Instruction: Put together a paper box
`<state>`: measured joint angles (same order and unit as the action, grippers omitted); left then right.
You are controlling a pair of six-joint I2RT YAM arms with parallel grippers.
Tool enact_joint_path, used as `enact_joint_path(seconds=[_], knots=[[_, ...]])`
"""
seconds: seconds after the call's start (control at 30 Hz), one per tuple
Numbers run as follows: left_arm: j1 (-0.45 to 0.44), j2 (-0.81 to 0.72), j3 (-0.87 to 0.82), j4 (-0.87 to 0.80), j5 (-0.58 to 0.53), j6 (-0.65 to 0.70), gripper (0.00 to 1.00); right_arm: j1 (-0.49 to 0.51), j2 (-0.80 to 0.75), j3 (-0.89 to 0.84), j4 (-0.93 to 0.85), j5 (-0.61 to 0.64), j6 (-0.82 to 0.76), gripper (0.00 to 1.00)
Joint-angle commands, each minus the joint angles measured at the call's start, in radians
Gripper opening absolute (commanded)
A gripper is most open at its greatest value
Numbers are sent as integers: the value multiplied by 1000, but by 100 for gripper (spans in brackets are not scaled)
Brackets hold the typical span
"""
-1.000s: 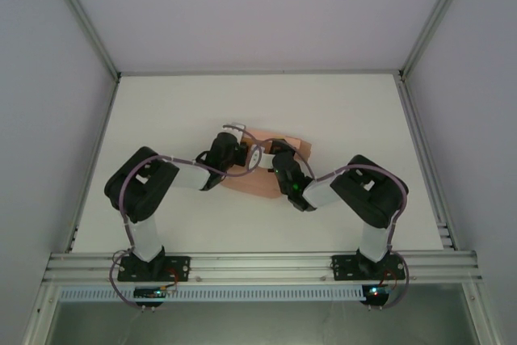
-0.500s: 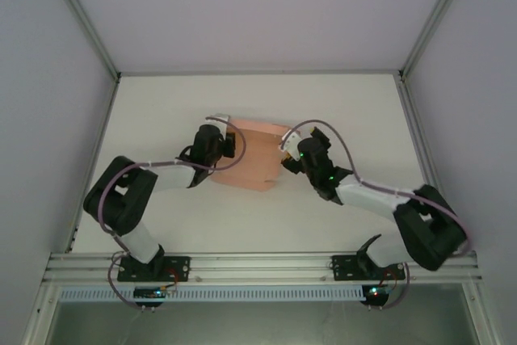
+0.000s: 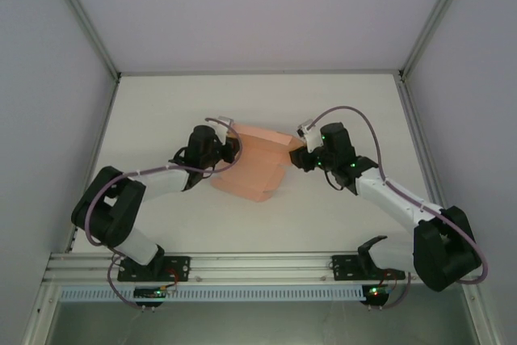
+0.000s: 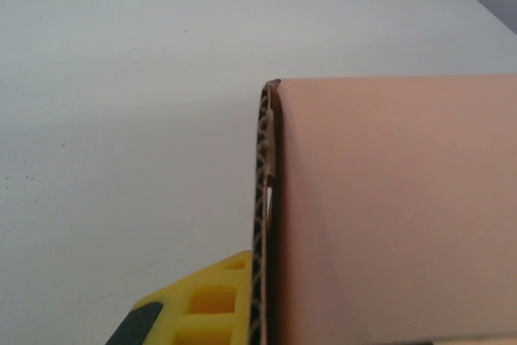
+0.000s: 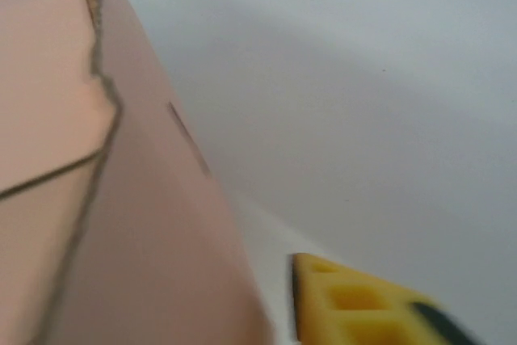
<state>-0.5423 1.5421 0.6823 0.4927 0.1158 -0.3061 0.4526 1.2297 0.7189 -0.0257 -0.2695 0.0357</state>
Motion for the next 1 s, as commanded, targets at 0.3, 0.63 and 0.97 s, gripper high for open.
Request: enact_joint_path(seconds=[0.3,0.63,0.97], knots=[[4,17,107,-289,-592,-200,2,2,-16,-76,98,48,23,0],[-13,8,81,-199,-461,-109,0,-1,39,-62,159,94,58,5],[-79,-88,-3,-96,-393,-112,0,-32,15,2,183,122,199,99]])
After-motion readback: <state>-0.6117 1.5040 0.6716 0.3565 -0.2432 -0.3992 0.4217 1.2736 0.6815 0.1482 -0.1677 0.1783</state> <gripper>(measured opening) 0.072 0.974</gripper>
